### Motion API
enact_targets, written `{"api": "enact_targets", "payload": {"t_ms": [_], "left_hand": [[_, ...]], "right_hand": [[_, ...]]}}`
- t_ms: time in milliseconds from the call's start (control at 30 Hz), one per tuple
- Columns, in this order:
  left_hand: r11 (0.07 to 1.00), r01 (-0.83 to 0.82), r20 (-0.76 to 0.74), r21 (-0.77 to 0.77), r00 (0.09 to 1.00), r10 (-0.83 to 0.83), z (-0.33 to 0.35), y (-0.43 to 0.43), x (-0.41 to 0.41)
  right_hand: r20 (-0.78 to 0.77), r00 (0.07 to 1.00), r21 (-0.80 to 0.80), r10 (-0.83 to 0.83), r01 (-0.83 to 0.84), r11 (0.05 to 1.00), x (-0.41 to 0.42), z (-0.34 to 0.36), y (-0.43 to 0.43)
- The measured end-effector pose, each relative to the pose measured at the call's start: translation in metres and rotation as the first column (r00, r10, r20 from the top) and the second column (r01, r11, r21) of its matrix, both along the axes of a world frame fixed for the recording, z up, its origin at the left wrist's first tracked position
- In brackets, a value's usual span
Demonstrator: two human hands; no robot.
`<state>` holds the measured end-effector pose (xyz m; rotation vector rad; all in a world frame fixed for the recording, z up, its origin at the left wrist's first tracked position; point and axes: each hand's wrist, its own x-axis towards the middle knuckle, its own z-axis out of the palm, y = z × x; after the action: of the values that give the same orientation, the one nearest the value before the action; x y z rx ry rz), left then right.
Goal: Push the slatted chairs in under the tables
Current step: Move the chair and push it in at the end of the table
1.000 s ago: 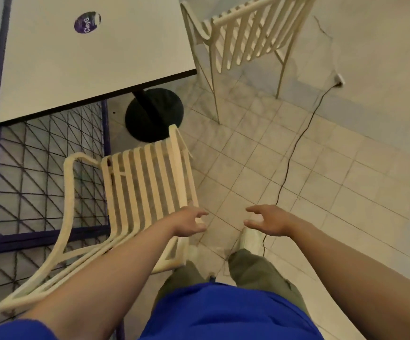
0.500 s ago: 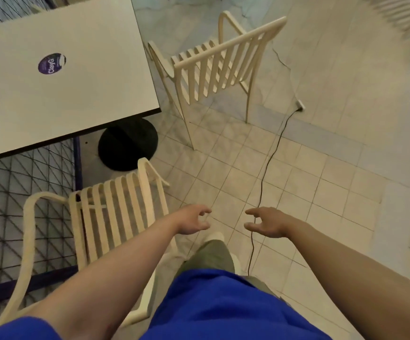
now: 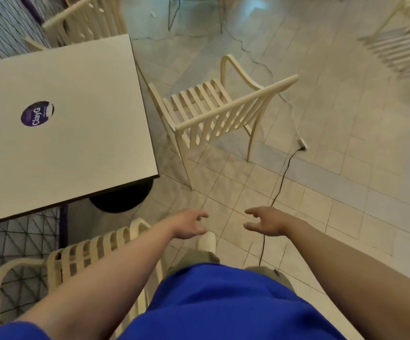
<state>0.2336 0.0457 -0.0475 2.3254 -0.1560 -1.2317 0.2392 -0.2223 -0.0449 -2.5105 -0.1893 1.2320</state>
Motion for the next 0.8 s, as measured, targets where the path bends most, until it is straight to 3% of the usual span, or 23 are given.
{"api": "enact_targets", "payload": {"t_ms": [367,667,800], "left_hand": [[1.000,0.022,0.019,-0.011,1.000,-0.021,0.002,-0.031,0.156],[0.976,-0.208,0.049,0.072,0.978,0.205,-0.009,-0.091,0.257],[0.952,-0.303,0.137,0.038,0.945,0.296,-0.003,-0.119,0.289]], "right_hand": [[0.002,1.000,0.046,0.030,-0.030,0.998,0.156,-0.005,-0.019],[-0.025,0.973,0.069,0.231,-0.229,0.971,0.317,-0.005,-0.070],[0.047,0.948,0.097,0.314,-0.317,0.943,0.378,0.012,-0.088]]}}
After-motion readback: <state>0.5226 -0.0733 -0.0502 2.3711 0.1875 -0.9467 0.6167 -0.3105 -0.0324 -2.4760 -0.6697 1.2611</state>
